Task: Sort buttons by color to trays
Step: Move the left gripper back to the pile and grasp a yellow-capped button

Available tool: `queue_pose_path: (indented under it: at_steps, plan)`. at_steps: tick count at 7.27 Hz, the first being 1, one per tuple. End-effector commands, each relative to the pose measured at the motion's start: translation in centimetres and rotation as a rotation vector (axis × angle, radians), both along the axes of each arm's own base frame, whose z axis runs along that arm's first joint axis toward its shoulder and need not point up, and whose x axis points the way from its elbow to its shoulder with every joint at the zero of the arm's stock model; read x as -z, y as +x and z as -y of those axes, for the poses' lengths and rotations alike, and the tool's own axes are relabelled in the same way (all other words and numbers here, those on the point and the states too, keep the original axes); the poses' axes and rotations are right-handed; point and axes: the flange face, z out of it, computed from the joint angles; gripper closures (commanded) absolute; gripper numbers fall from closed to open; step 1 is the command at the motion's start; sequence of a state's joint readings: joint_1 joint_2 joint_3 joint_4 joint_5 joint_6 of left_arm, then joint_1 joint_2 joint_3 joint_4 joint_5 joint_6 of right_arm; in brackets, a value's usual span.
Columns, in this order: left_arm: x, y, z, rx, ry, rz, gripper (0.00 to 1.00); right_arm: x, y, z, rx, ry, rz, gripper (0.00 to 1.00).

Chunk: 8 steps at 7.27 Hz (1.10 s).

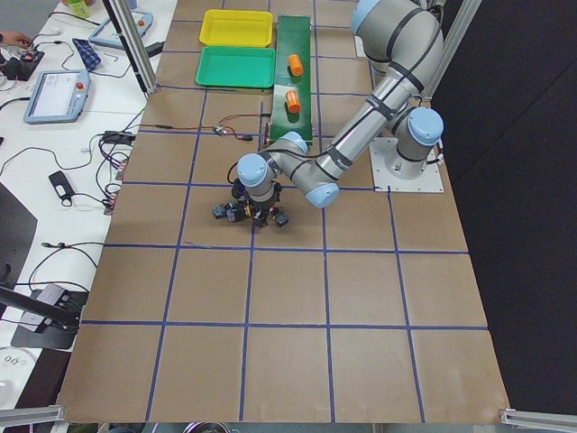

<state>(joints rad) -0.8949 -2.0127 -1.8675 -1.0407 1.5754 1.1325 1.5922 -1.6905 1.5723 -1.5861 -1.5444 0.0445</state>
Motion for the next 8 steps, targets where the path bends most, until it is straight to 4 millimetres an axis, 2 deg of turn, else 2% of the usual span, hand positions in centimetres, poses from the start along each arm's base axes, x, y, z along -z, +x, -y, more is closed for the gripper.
queue_pose_path:
  at_steps: [1,2,3,4,5,6,7,8]
  plan:
    - [0.3,0.2,-0.8,0.013,0.037,0.033,0.0,0.0,0.0,0.0,0.0,0.0,0.001,0.0]
    - [0.0,0.2,-0.8,0.015,0.031,0.035,0.03,0.0,0.0,0.0,0.0,0.0,0.001,0.0]
    - [-0.2,0.2,-0.8,0.026,0.029,0.037,0.53,0.0,0.0,0.0,0.0,0.0,0.001,0.0]
    - [-0.8,0.3,-0.6,0.026,0.019,0.047,0.87,0.0,0.0,0.0,0.0,0.0,0.001,0.0]
    - [-1.8,0.5,-0.3,0.027,0.008,0.065,0.97,0.0,0.0,0.0,0.0,0.0,0.001,0.0]
    - [-2.9,0.1,-0.4,0.03,0.015,0.092,1.0,0.0,0.0,0.0,0.0,0.0,0.003,0.0]
    - [-4.6,-0.7,-0.2,0.043,-0.004,0.111,1.0,0.0,0.0,0.0,0.0,0.0,0.003,0.0]
    - [-7.4,-2.9,-0.2,0.055,-0.008,0.116,1.0,0.1,0.0,0.1,0.001,0.002,0.003,0.0]
